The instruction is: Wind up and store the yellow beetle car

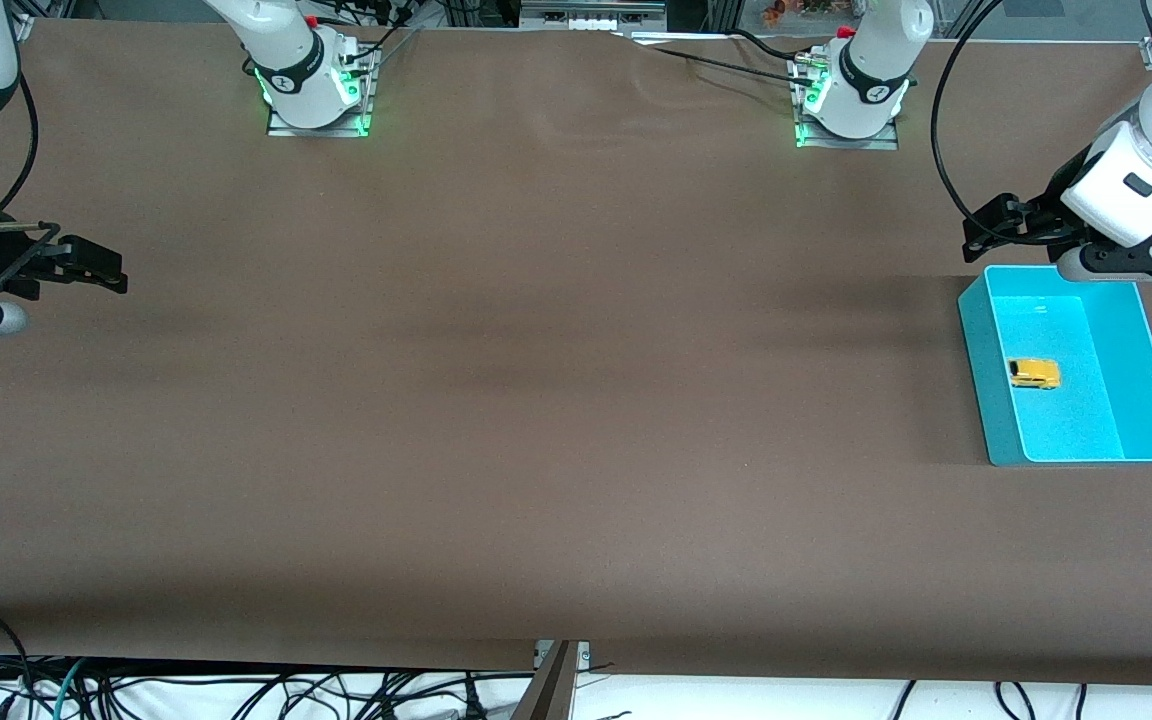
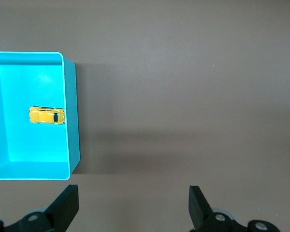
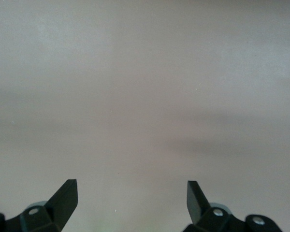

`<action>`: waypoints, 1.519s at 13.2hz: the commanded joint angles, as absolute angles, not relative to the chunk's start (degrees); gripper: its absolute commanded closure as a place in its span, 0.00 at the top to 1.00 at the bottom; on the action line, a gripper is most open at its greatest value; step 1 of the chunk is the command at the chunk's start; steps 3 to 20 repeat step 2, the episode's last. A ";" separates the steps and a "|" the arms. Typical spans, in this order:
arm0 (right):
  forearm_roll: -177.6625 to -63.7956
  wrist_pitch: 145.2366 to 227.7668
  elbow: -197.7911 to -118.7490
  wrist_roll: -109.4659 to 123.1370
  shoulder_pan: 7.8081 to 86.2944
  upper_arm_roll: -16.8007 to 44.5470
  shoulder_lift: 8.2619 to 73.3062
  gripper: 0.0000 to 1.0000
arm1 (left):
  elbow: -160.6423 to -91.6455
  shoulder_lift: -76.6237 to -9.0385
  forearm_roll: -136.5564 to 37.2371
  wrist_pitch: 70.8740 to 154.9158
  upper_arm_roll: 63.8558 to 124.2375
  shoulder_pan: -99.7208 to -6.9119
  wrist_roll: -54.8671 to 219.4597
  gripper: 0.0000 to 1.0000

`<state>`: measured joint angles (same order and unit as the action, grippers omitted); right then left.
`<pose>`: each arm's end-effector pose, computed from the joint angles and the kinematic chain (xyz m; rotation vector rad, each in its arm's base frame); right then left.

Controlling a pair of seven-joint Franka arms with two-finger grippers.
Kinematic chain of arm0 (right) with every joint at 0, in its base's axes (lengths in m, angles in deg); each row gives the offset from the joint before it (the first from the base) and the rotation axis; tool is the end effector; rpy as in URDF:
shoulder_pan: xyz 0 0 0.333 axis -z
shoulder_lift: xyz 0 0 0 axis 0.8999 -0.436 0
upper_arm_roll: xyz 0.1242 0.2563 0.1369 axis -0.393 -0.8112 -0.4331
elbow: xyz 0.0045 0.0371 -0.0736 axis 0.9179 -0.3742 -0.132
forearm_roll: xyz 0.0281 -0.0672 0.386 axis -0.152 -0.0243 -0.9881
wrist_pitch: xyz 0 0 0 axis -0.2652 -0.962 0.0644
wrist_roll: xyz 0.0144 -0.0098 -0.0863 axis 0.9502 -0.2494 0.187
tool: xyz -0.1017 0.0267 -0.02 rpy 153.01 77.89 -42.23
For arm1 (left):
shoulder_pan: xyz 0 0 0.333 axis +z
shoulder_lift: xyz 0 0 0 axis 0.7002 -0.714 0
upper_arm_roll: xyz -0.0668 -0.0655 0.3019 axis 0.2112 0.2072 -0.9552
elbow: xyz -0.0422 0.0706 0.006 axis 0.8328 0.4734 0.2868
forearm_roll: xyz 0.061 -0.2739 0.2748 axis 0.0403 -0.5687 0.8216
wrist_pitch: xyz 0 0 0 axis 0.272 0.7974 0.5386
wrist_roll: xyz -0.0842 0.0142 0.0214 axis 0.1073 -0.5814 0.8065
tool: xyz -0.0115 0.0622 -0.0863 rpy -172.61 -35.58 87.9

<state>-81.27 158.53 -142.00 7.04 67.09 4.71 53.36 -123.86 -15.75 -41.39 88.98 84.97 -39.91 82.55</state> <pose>0.6056 -0.0004 0.5712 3.1054 0.1625 -0.1665 0.5455 -0.0463 0.5830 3.1365 0.0588 -0.0786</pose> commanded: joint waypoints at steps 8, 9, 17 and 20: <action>-82.21 158.51 -141.16 7.52 67.40 4.56 53.00 1.00 | -122.41 -16.42 -42.16 87.75 85.04 -40.14 83.49 1.00; -82.21 158.51 -141.16 7.52 67.40 4.56 53.00 1.00 | -122.41 -16.42 -42.16 87.75 85.04 -40.14 83.49 1.00; -82.21 158.51 -141.16 7.52 67.40 4.56 53.00 1.00 | -122.41 -16.42 -42.16 87.75 85.04 -40.14 83.49 1.00; -82.21 158.51 -141.16 7.52 67.40 4.56 53.00 1.00 | -122.41 -16.42 -42.16 87.75 85.04 -40.14 83.49 1.00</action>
